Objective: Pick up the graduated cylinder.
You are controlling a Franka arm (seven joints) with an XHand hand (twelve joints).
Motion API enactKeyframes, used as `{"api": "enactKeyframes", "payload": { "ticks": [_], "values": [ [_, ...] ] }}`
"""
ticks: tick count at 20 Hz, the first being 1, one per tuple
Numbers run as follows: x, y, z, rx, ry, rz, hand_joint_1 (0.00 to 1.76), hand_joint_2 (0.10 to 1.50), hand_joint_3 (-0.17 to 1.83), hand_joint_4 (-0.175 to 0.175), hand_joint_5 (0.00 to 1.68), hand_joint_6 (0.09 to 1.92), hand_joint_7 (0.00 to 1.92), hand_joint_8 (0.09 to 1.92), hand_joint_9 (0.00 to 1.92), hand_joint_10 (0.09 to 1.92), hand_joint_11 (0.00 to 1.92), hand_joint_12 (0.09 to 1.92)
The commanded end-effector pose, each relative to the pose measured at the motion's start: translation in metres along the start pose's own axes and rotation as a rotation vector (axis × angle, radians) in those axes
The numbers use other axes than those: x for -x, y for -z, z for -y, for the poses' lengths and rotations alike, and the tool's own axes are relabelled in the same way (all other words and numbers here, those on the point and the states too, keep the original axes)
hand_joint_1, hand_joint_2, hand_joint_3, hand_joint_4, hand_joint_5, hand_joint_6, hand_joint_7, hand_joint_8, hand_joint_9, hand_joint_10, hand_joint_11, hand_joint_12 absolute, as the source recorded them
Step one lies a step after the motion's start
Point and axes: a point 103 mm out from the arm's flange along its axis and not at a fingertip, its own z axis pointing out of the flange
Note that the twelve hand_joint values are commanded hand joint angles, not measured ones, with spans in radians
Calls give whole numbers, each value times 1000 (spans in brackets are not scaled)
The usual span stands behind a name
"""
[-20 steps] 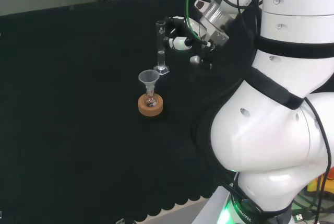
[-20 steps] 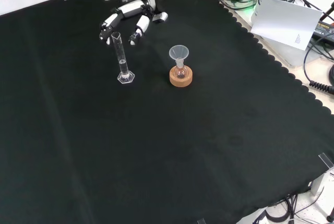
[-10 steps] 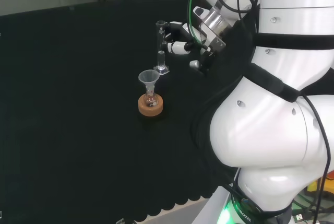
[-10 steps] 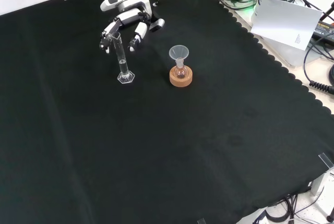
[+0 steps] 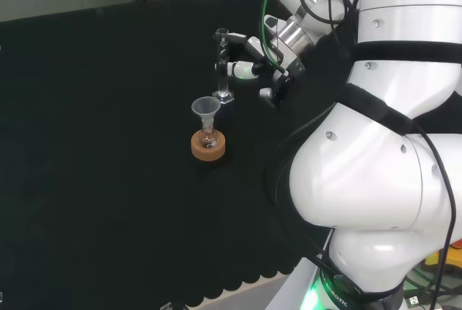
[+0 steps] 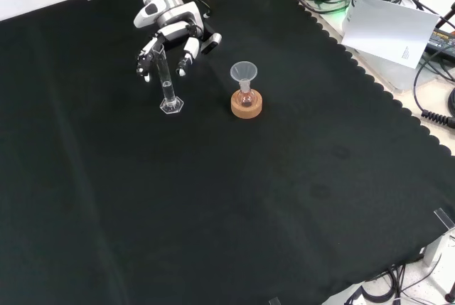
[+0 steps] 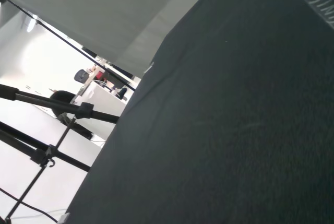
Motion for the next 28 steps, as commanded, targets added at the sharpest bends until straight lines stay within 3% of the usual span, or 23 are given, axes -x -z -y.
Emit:
{"api": "enactKeyframes", "payload": {
  "ticks": [1, 4, 18, 28],
  "values": [
    [6, -4, 0, 17, 2, -53, 1033, 1015, -175, -34, 493, 87, 448, 612, 647, 531, 348, 1301],
    [10, -7, -2, 10, -3, -88, 1047, 1013, -175, -28, 528, 87, 487, 598, 686, 518, 370, 1295],
    [15, -15, -11, 7, 10, -112, 1090, 1019, -175, 12, 686, 138, 591, 557, 749, 478, 424, 1278],
    [20, -10, -9, -20, 24, -124, 1107, 1031, -175, 24, 628, 391, 652, 500, 845, 395, 493, 1248]
  ]
}}
